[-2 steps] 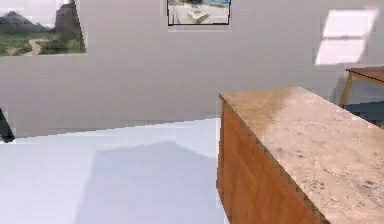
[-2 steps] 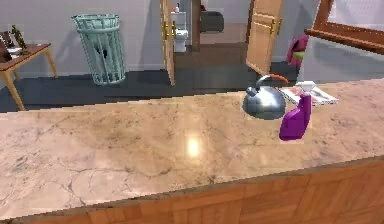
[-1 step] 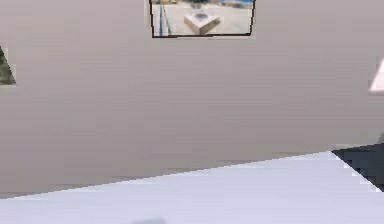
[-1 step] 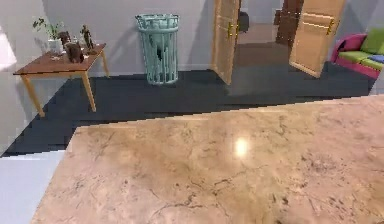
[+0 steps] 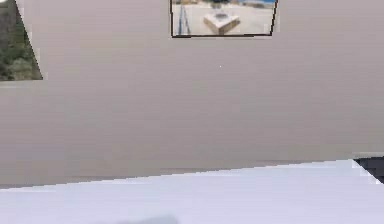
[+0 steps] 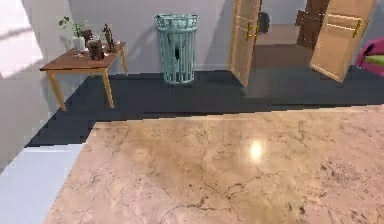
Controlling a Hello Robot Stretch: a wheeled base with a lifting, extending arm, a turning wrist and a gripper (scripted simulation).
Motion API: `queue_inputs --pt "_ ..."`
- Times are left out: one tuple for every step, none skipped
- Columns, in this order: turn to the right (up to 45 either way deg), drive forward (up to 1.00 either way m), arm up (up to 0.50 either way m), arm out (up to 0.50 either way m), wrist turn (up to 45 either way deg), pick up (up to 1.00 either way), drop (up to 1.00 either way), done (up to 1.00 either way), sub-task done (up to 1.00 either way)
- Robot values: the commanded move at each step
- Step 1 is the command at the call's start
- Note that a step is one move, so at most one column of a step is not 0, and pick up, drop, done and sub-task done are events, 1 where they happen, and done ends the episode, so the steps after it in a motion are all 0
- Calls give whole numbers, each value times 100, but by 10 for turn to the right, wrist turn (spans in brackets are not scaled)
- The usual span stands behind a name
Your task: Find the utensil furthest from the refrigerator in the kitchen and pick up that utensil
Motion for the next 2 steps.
queue_inputs --pt "-30 0 0 0 0 0 0 0 0" --pt "0 35 0 0 0 0 0 0 0"
